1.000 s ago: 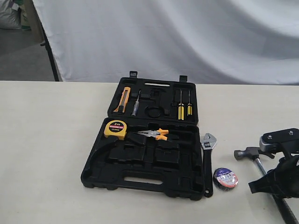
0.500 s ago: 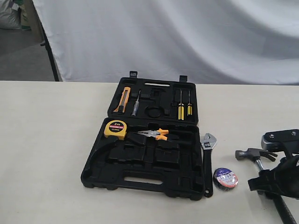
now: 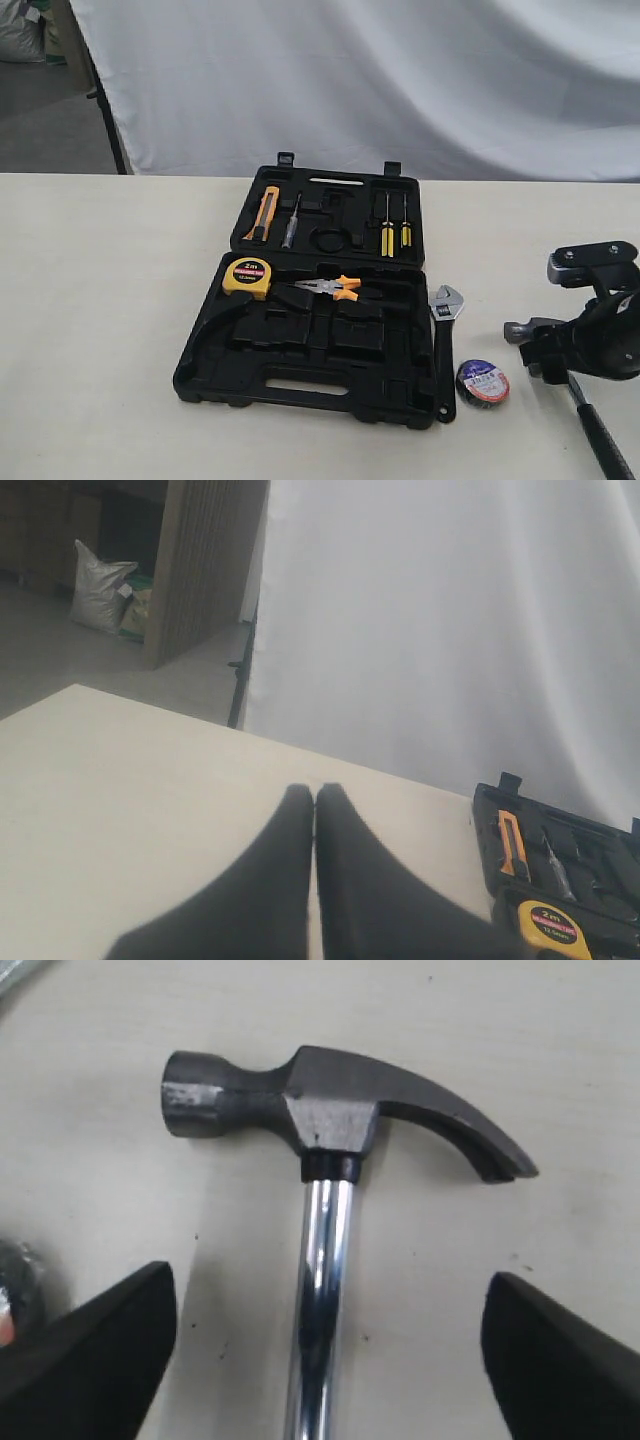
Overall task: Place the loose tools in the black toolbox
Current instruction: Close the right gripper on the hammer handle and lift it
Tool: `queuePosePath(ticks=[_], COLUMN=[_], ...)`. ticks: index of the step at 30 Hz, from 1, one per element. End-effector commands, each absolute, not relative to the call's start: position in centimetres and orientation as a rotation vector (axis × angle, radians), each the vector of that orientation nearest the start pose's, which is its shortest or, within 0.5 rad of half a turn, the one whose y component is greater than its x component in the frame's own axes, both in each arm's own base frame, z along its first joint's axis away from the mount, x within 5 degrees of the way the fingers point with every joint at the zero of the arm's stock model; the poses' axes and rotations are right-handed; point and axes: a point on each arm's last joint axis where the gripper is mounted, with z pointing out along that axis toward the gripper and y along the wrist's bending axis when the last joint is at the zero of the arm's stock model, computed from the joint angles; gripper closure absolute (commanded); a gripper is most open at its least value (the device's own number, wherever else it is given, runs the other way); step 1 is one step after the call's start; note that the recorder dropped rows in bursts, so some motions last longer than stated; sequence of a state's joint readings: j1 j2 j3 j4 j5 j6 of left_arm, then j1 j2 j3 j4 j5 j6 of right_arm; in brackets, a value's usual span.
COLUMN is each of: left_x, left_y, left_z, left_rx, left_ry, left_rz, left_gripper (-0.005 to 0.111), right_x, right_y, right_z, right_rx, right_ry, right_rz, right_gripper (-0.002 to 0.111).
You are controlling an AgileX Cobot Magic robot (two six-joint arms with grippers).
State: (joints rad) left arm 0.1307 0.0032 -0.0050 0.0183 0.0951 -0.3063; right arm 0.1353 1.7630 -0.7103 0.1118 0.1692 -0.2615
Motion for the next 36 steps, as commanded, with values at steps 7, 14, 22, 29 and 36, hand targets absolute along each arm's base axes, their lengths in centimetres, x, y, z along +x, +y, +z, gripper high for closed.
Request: queuePosePath(ticks=[7, 14, 22, 29, 36], left_x=[5.5, 5.5, 5.5, 5.5, 5.5], left_y=[0.9, 0.9, 0.9, 0.9, 0.9], left_z=[20.8, 20.8, 20.8, 20.8, 20.8], left_rx=[-0.346, -0.346, -0.346, -0.346, -0.346], left_ry=[1.526, 1.526, 1.526, 1.526, 1.526], left_rz=[-0.103, -0.103, -0.103, -0.103, -0.103], left_gripper=[0.106, 0.106, 0.106, 0.106, 0.106], right_x=[29.9, 29.8, 29.5, 29.2, 29.5], right_y=[4.1, 4.1, 4.1, 4.2, 8.0], right_z=[9.3, 10.2, 13.0, 16.2, 18.9], right_rx=[-0.428, -0.428, -0.421, -0.405, -0.558], right_ry=[2.752, 2.744, 2.690, 2.588, 2.402], right_rz=[0.015, 0.018, 0.024, 0.024, 0.053], right_gripper=[0.108, 0.109, 0.109, 0.109, 0.109])
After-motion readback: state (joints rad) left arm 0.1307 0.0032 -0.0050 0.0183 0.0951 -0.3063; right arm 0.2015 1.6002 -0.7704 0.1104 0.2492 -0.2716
